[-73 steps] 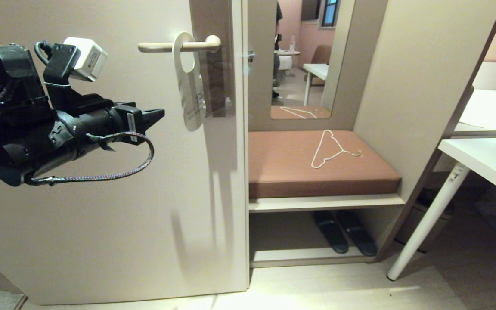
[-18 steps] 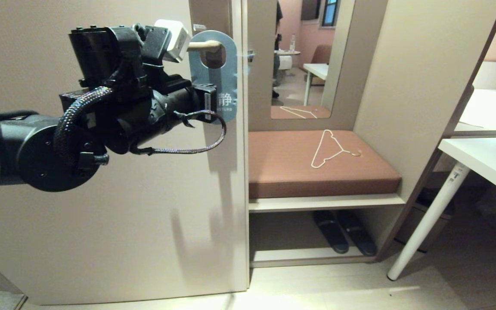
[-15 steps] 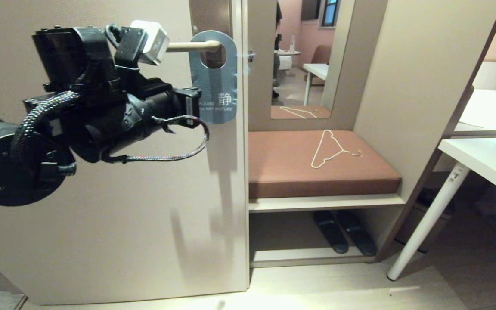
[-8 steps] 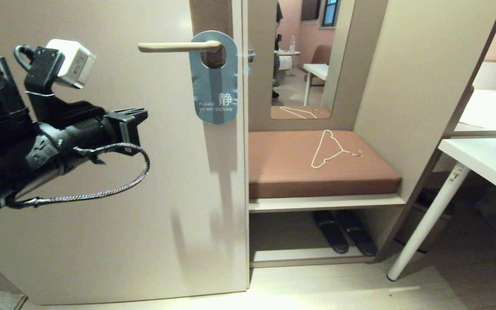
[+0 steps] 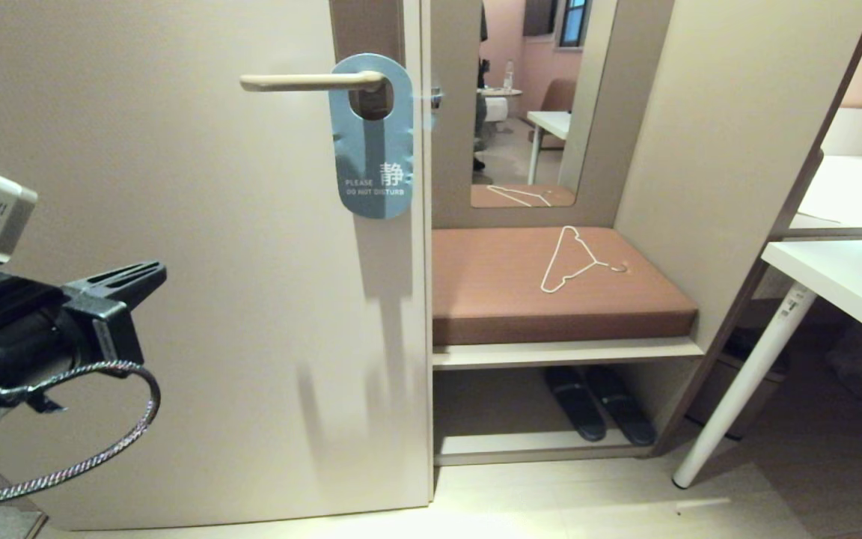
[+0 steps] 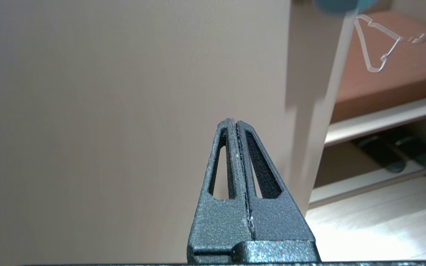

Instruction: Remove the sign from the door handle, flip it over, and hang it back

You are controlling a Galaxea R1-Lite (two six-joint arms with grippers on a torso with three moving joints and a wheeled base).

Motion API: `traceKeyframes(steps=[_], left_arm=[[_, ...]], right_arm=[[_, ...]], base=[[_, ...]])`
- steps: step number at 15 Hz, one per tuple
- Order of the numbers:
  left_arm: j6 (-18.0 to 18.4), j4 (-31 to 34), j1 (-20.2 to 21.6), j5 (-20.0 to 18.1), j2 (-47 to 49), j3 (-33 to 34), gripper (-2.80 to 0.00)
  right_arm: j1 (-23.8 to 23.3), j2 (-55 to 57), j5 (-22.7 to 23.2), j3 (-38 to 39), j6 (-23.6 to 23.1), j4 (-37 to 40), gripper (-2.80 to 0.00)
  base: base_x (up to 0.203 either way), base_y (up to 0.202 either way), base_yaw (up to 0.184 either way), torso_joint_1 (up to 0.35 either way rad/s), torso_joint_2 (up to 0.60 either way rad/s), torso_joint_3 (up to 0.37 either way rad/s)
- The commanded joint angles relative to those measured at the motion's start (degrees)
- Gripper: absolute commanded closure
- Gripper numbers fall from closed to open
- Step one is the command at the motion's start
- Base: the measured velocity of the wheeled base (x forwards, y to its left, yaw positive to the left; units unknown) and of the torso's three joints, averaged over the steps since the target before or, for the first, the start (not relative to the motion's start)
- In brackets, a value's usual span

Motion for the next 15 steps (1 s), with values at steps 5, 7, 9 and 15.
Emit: traceKeyframes(steps=[5,7,9,15], left_arm=[[1.5,0.93,-0.49,3.89,-17.26,16.3,0.0],[2.96,1.05,3.81,3.22,-22.18,20.53,0.0],[3.54,1.22,9.45,-1.4,-28.19,25.53,0.0],[3.33,12.89,20.88,-12.79,-46.63,31.23,0.0]], right_arm=[[0.01,0.06,0.0,0.0,-0.01,-0.03,0.0],[0.01,0.06,0.0,0.0,-0.01,-0.03,0.0],[0.01,0.06,0.0,0.0,-0.01,-0.03,0.0],[0.01,-0.01,0.0,0.0,-0.01,-0.03,0.0]], base=[[0.0,0.0,0.0,0.0,0.0,0.0],[0.0,0.0,0.0,0.0,0.0,0.0],[0.0,0.0,0.0,0.0,0.0,0.0],[0.0,0.0,0.0,0.0,0.0,0.0]])
